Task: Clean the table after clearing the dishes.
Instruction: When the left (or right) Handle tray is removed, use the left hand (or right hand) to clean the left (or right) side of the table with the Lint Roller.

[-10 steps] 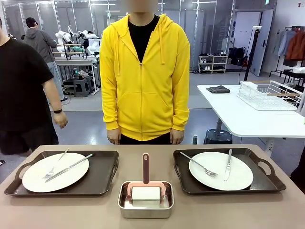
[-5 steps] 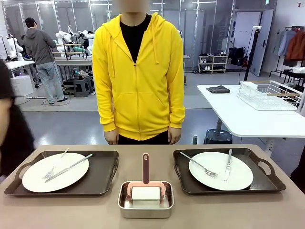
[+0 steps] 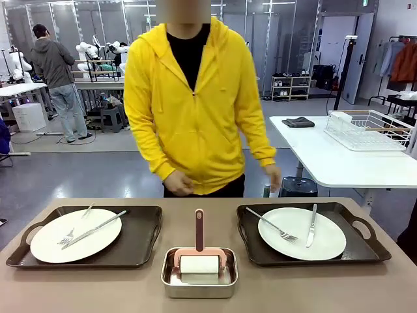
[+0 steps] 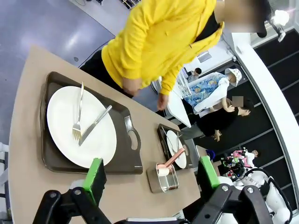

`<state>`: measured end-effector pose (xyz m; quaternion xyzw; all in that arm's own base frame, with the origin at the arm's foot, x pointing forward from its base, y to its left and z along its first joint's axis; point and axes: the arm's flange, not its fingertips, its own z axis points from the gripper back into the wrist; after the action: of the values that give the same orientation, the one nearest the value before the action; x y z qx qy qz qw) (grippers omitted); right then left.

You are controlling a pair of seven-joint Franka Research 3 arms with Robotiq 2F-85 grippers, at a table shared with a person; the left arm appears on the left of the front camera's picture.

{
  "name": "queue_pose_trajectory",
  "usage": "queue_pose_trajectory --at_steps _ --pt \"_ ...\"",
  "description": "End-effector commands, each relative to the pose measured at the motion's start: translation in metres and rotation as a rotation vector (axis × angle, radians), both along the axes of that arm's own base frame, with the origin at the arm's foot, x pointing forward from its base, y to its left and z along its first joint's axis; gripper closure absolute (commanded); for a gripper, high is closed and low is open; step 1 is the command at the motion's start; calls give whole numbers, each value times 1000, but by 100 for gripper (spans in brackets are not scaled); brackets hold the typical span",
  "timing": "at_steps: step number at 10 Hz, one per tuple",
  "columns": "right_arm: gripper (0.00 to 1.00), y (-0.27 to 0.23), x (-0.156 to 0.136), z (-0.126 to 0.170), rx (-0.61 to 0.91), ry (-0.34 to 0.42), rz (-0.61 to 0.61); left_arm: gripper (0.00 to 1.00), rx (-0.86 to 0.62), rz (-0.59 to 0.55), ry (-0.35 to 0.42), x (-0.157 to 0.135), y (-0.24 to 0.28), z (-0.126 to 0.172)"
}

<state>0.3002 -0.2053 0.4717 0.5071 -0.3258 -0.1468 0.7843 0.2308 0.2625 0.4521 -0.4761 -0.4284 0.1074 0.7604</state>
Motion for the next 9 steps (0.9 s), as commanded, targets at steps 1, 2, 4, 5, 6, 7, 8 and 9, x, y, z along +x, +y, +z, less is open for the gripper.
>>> queue_pose_trajectory --at_steps 1,2,4,5,6,7,8,9 --pt "0 0 0 1 5 -15 4 0 0 4 -11 -3 2 0" --pt "0 0 0 1 5 -15 4 0 0 4 -11 -3 2 0" --pt "0 0 0 1 5 -15 4 0 0 4 -11 -3 2 0" --pt "0 0 0 1 5 -15 4 0 0 4 -11 -3 2 0" --pt "0 0 0 1 5 -15 4 0 0 4 -11 -3 2 0" --pt "0 0 0 1 5 -15 4 0 0 4 -11 -3 2 0" --pt "0 0 0 1 5 -15 4 0 0 4 -11 -3 2 0" --pt "0 0 0 1 5 -15 4 0 0 4 -11 -3 2 0"
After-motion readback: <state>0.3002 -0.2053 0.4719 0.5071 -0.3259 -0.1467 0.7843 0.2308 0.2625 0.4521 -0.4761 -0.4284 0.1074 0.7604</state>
